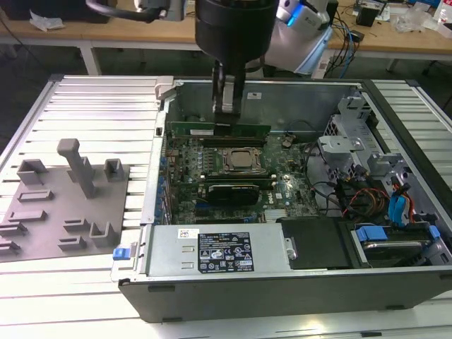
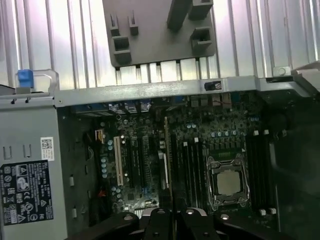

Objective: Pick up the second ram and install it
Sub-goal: 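Pick up the second ram and move it above second insertion slot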

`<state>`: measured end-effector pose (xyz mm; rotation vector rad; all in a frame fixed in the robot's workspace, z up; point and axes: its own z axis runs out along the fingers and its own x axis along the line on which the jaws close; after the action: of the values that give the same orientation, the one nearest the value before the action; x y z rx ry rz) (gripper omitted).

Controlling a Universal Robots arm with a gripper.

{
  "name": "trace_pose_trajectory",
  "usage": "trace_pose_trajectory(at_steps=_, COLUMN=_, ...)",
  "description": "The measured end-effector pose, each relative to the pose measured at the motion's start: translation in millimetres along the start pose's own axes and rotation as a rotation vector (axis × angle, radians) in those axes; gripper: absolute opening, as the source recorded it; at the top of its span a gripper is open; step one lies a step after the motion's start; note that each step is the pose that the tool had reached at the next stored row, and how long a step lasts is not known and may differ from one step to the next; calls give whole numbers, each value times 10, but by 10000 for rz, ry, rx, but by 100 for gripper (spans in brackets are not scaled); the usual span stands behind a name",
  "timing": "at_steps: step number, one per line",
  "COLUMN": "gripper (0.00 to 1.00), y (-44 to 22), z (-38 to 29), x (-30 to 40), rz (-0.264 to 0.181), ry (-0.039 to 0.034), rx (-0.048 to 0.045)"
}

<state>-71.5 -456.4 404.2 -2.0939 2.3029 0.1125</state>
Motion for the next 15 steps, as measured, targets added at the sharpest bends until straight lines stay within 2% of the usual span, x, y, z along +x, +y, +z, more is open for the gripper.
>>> trace_pose_trajectory(at_steps=2, gripper=14, y=-115, z=20, x=-12, rz=11, ry=-5, rx=-29)
trace_pose_trajectory(at_steps=4, gripper=14, y=-229, z=68, x=-21, rz=33, ry=-18, rx=-83)
trace_pose_trajectory(at_steps=5, gripper=14, y=-287, z=87, x=-27, rz=47, ry=-51, rx=-97)
trace_pose_trajectory(at_steps=9, gripper=14, y=-388, z=126, x=-41, rz=74, ry=-94, rx=-122)
trace_pose_trajectory(at_steps=11, gripper=14, y=-457, z=210, x=-48, rz=98, ry=-92, rx=-164)
trace_pose_trajectory(at_steps=15, gripper=14, y=-507, z=306, x=-50, rz=106, ry=-87, rx=-220)
